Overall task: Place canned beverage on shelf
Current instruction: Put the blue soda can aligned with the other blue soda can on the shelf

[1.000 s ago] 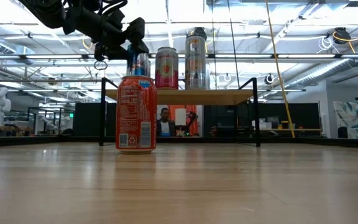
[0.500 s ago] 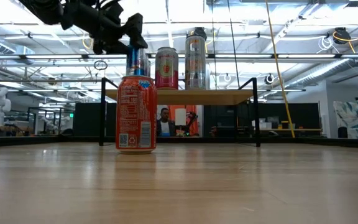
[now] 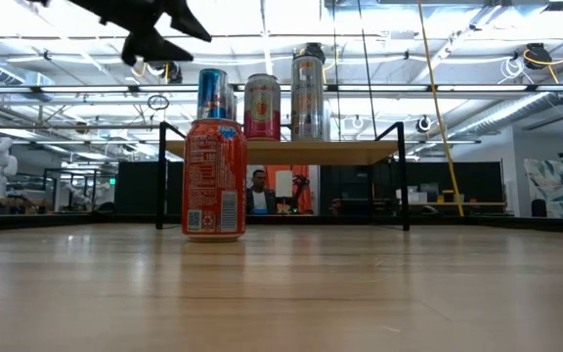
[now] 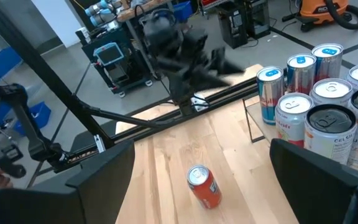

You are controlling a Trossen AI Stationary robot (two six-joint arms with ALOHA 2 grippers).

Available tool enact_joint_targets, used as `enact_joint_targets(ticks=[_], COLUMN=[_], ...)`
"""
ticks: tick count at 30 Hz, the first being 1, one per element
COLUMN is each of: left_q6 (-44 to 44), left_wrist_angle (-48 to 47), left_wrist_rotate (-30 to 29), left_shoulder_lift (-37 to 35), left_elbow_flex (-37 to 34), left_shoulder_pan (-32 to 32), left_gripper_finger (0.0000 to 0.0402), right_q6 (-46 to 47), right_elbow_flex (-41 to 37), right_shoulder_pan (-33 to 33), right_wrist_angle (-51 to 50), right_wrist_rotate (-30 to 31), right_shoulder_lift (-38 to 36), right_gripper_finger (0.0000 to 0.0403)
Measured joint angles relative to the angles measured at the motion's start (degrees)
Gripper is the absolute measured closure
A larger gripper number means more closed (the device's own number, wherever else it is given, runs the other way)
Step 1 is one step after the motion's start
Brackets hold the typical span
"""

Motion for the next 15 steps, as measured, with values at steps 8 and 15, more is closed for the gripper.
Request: enact_joint_targets(ticks=[8,15], left_q6=[-10.2,-10.0], left_wrist_angle=[-8.2,-7.8], left_wrist_rotate=[-1.4,-7.3], left_shoulder_lift=[3.2,9.5], left_elbow_flex=[0.0,-0.1], left_shoulder_pan=[-10.4,-10.5], left_gripper_finger=[0.0117,0.0166], right_q6=[-0.7,-0.9], right_elbow_flex=[0.0,0.0], right_shoulder_pan=[0.0,0.0], right_wrist_angle=[0.0,0.0], right_wrist_rotate=[0.0,0.0], right_shoulder_lift=[0.0,1.3], right_gripper_finger=[0.0051,0.0051])
